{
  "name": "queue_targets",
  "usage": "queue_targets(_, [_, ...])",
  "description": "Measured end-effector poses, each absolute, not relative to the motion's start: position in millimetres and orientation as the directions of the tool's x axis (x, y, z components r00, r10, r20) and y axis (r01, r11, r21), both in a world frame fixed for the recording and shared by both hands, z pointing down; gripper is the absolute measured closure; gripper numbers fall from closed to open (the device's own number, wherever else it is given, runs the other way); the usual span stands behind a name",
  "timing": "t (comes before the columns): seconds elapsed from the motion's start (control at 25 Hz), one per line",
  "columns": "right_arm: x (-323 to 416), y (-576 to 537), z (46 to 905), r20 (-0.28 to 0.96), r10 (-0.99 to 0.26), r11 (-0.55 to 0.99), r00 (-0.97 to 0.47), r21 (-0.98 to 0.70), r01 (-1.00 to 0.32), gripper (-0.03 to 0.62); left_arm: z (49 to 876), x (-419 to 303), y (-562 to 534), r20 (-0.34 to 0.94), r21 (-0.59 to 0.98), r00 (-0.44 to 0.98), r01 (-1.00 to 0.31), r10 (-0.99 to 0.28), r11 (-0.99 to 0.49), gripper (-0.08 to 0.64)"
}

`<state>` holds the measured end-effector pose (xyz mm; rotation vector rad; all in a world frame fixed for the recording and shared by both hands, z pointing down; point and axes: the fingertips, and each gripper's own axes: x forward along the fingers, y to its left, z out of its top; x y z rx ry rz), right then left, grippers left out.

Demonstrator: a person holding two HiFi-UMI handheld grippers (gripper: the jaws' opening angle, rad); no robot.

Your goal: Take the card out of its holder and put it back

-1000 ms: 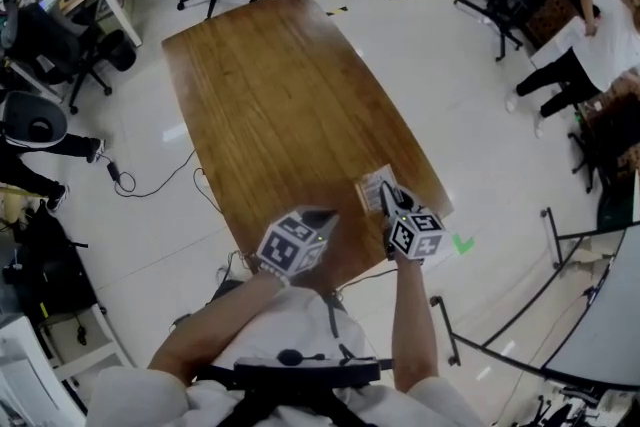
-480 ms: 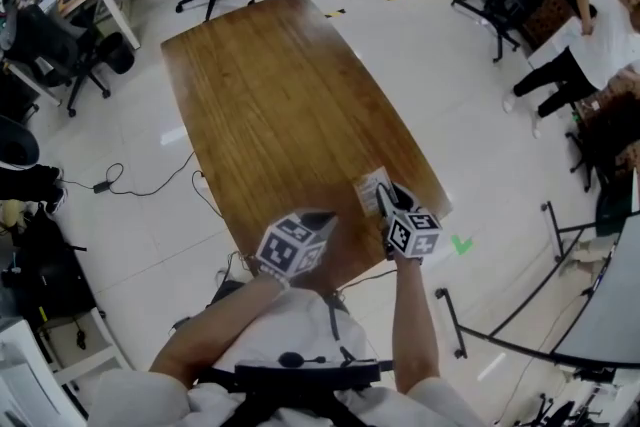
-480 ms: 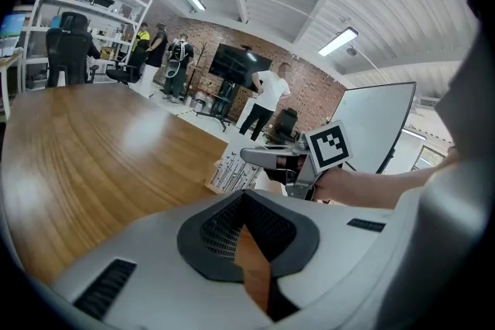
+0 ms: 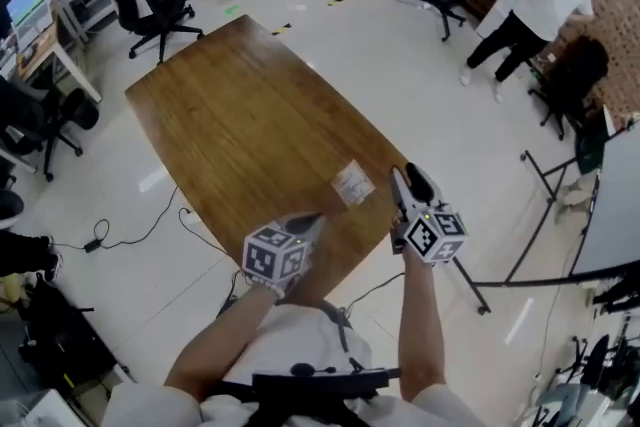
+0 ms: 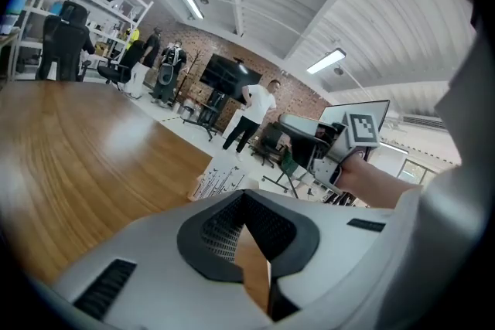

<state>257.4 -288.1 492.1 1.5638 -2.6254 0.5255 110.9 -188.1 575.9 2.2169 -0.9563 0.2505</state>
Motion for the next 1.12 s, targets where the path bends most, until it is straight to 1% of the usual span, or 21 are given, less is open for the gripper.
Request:
queue_targets(0.04, [261,-278,477,0.185,-0.865,0.417,-0.467,-0.256,-0.872,0.417,569,108,-188,0.412,0.529,0.715,-0.692,-0.565,-0.491,0.568])
queue_targets(0.12, [266,-254,454,0.16,-0.897,0.371,-0.411,-0.231,-0.899,0.53,554,101,-188,0.387,0.531,0.729,-0.677,-0.564,-0.51,0.568])
queue_targets(0.16, [266,-242,444,0.151,-0.911,0.347,-0.384,-0.223,-0.911,0.575,545,97,-188,0.373,0.532,0.738,-0.667,-0.563,-0.522,0.568])
queue_targets(0.2, [267,-229,434,0.144,-0.923,0.321,-0.356,-0.222,-0.921,0.594,536,94,-187,0.359,0.531,0.747,-0.656,-0.559,-0.536,0.568])
queue_targets(0.28, [270,-201,424,0.147,-0.944,0.259,-0.296,-0.231,-0.938,0.595,519,92,-182,0.338,0.526,0.77,-0.632,-0.541,-0.569,0.568])
queue_targets(0.36, [272,-170,426,0.182,-0.955,0.188,-0.233,-0.237,-0.953,0.595,508,92,-172,0.326,0.517,0.791,-0.608,-0.519,-0.602,0.568])
queue_targets(0.52, [255,-101,468,0.276,-0.953,0.051,-0.125,-0.261,-0.964,0.595,518,81,-137,0.332,0.512,0.827,-0.562,-0.454,-0.65,0.568])
queue_targets(0.64, [238,-68,505,0.315,-0.945,-0.02,-0.09,-0.329,-0.944,0.595,537,67,-118,0.344,0.52,0.838,-0.545,-0.423,-0.658,0.568])
queue_targets(0.76, [222,-39,523,0.335,-0.941,-0.08,-0.053,-0.372,-0.925,0.595,546,59,-100,0.354,0.531,0.852,-0.523,-0.386,-0.666,0.568])
queue_targets(0.96, [188,-4,539,0.345,-0.938,-0.126,-0.031,-0.424,-0.897,0.595,550,47,-76,0.361,0.526,0.867,-0.493,-0.342,-0.693,0.568])
queue_targets(1.12, [180,11,540,0.341,-0.94,-0.156,-0.011,-0.458,-0.875,0.595,548,43,-64,0.365,0.523,0.876,-0.474,-0.316,-0.709,0.568])
